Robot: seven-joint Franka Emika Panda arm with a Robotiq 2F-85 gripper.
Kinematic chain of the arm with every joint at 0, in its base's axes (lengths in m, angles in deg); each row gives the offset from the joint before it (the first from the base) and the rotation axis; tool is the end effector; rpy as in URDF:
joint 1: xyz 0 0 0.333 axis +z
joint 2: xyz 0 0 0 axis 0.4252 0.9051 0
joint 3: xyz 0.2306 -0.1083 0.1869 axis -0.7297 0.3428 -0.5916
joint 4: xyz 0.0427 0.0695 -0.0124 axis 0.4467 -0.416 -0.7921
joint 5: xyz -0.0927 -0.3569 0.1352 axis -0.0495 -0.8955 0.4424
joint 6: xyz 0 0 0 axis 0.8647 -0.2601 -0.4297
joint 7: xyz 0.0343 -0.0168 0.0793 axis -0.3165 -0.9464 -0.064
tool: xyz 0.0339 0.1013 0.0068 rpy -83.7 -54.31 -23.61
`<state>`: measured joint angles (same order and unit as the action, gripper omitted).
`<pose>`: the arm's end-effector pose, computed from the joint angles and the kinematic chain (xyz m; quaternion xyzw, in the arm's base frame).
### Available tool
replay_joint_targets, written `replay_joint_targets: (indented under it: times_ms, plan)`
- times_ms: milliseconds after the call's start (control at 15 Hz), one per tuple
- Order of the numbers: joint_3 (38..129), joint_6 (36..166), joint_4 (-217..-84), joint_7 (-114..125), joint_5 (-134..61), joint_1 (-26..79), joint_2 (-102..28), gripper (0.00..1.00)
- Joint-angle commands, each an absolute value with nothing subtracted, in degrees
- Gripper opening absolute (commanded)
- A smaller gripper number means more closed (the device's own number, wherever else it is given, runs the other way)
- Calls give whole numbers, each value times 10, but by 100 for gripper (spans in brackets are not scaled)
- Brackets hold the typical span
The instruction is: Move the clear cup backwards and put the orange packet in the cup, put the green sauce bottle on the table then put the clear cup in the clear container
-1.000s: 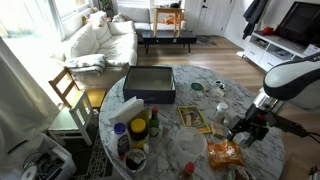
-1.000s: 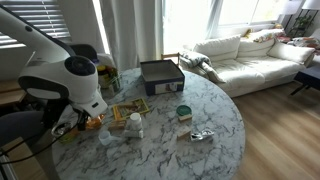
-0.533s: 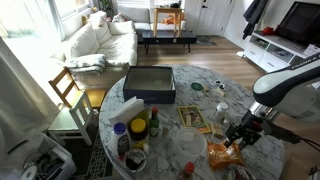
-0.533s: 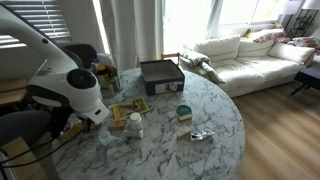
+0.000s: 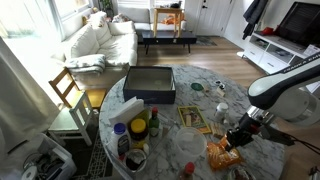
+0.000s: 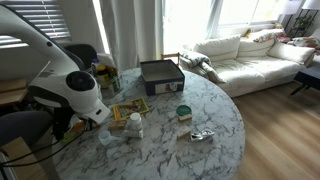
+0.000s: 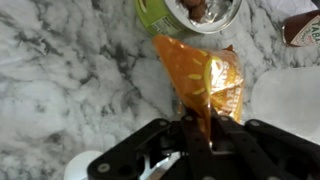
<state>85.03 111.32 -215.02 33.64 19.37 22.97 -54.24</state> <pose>0.3630 -0.0587 0.2051 -0.9353 0.2627 0.0307 0.2352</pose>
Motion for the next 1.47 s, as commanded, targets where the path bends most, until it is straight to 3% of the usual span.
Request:
replay_joint_targets:
  times_ms: [0,733,1000,1400]
  plan:
    - [841,1102,-2141,316,170,226,-572,0]
    - [824,914,-1950,172,-222,232,-659,0]
    - [806,883,-1891,234,-222,265,-663,0]
    - [792,924,-1922,346,-155,319,-694,0]
